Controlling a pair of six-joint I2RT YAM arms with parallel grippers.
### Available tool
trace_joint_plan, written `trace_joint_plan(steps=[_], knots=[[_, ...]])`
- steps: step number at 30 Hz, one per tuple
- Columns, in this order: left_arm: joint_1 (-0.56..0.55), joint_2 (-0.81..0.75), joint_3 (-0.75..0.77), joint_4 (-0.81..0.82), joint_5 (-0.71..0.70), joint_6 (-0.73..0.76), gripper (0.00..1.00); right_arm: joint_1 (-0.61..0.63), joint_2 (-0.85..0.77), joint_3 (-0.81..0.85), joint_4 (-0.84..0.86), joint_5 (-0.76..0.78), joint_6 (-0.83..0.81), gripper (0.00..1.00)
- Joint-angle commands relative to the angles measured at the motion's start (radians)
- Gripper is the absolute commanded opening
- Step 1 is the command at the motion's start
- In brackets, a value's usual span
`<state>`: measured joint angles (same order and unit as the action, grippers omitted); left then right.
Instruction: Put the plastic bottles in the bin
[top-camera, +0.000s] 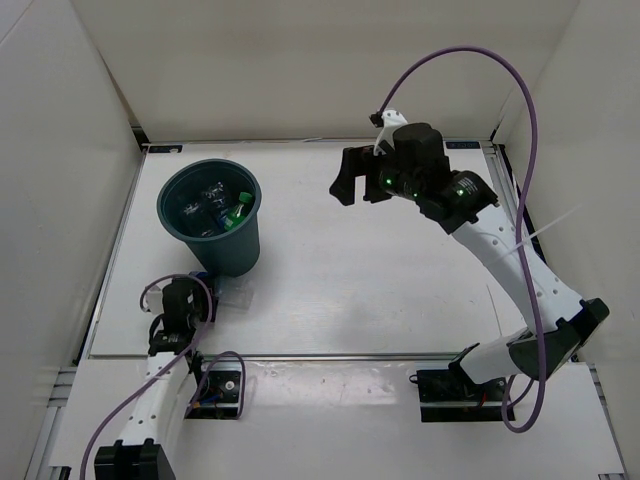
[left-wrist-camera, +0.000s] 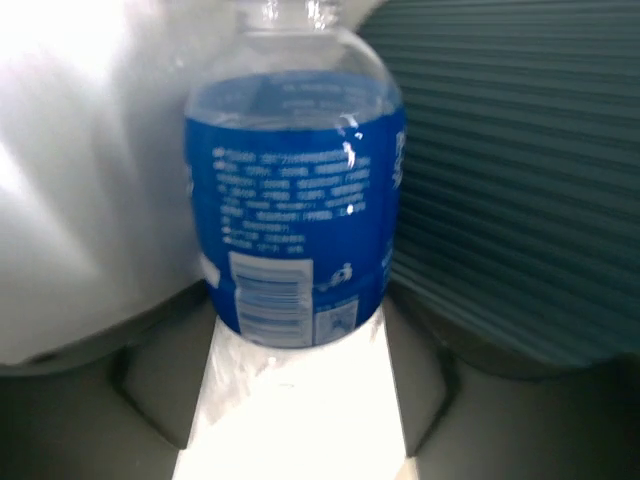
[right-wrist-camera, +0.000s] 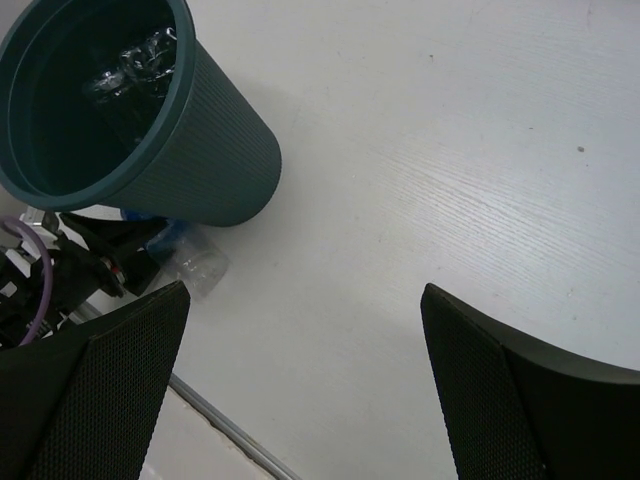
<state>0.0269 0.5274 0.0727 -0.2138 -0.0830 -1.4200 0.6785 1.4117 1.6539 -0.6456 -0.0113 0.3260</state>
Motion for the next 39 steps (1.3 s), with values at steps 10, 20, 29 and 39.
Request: trace_joint_plan(steps=[10,20,29,39], knots=[[0.053,-0.202,0.261,-0.52,0.075,0.039,0.54,-0.033,0.015,-0.006,0.032,-0.068,0.036,1.0],[0.053,-0.241,0.81,-1.121,-0.01,-0.027,0.56,-0.033,0.069,0.012,0.032,-0.119,0.076,1.0],[0.053,0.095,1.11,-0.684,-0.116,0.499,0.57,-0.023,0.141,0.113,0.032,-0.164,0.076,1.0],[0.002,0.517,1.319,-0.461,-0.225,0.904,0.64,-0.033,0.185,0.175,0.05,-0.194,0.076,1.0]])
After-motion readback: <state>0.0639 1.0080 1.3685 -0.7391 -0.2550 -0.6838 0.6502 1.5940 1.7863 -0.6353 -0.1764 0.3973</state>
